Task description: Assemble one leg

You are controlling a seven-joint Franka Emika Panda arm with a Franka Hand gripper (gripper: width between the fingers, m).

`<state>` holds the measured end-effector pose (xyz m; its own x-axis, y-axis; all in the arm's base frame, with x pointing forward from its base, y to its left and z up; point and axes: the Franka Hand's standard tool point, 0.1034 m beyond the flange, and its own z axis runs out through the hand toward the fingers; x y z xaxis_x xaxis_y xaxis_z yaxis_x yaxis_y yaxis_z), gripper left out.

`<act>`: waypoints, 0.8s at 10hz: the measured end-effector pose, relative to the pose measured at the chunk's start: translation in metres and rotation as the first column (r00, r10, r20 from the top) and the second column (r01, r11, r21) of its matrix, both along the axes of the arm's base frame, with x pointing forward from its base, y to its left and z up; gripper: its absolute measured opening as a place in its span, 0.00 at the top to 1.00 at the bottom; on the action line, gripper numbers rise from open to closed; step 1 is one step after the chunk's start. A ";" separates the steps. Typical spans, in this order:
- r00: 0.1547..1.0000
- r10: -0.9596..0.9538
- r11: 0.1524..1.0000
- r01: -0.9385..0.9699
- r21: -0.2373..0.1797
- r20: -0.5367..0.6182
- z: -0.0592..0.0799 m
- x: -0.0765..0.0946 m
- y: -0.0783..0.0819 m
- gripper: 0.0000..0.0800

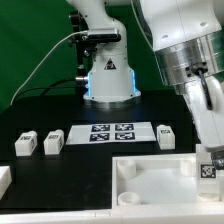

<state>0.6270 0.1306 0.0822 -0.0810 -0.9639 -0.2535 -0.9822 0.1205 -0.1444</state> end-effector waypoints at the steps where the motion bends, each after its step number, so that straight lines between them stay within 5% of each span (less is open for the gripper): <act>1: 0.994 0.110 0.994 -0.110 -0.014 0.006 -0.001 -0.002 -0.003 0.36; 2: 0.959 0.284 0.958 -0.284 -0.032 0.008 -0.002 -0.004 -0.009 0.22; 3: 0.903 0.429 0.902 -0.429 -0.043 -0.020 -0.002 -0.007 -0.011 0.20; 8: 0.544 0.839 0.537 -0.830 -0.154 -0.002 -0.005 -0.010 -0.010 0.19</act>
Offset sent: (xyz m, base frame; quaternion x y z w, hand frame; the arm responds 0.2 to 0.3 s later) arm -0.0119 -0.0089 -0.0121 -0.0913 0.0709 -0.3875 0.9146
